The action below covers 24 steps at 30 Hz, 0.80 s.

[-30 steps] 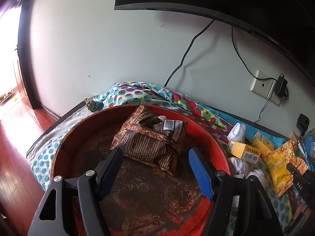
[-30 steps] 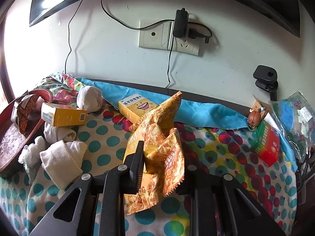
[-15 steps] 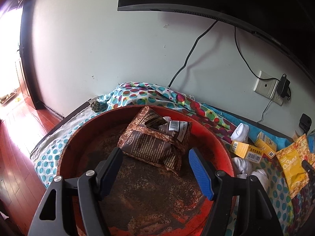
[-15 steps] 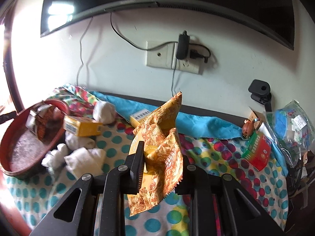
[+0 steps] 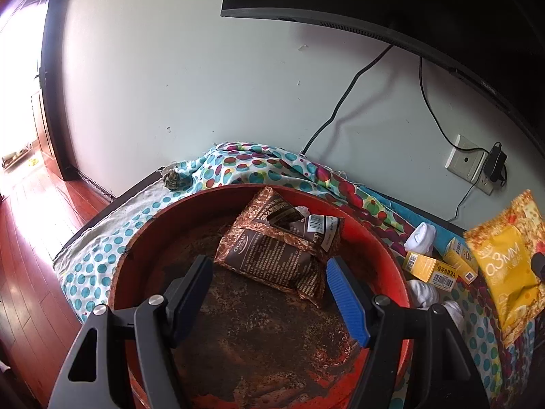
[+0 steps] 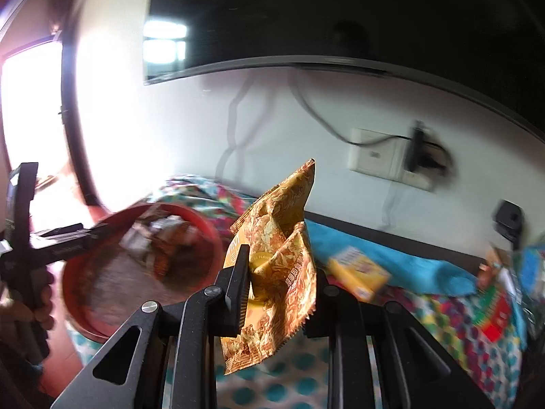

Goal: Organize objects
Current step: 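Carry the yellow snack bag toward the red tray with the right gripper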

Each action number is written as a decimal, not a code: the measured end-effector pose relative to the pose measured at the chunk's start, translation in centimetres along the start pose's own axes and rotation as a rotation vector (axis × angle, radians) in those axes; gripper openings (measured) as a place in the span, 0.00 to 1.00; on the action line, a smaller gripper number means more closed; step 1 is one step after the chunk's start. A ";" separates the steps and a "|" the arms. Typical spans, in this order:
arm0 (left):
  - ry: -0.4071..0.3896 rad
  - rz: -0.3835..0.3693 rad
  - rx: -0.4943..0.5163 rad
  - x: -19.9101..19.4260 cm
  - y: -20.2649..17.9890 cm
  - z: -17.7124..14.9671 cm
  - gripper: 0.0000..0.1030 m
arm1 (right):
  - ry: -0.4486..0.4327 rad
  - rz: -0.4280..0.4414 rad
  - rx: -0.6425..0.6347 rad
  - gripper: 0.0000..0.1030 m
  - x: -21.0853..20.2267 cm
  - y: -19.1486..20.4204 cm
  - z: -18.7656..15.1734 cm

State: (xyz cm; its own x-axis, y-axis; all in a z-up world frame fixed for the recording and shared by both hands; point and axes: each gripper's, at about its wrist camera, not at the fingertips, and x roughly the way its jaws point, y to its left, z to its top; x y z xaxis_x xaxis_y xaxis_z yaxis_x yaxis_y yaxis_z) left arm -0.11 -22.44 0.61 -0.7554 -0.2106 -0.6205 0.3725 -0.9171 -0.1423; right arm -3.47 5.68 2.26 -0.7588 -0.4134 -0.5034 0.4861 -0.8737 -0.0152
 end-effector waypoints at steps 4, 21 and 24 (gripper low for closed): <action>-0.010 0.012 -0.009 -0.3 0.6 0.2 0.69 | 0.009 0.084 -0.024 0.21 1.6 3.4 0.9; -0.007 0.042 -0.129 0.0 5.0 0.9 0.70 | 0.136 0.276 -0.026 0.21 10.1 11.6 0.8; -0.007 0.038 -0.144 0.0 5.4 1.0 0.70 | 0.153 0.297 -0.018 0.21 11.4 12.6 0.8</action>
State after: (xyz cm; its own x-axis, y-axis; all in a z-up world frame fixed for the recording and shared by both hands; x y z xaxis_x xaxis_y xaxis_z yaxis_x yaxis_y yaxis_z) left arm 1.40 -27.74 0.63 -0.7429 -0.2473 -0.6221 0.4741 -0.8504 -0.2282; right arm -6.35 -10.23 -2.94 -0.5099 -0.6048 -0.6117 0.6849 -0.7157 0.1367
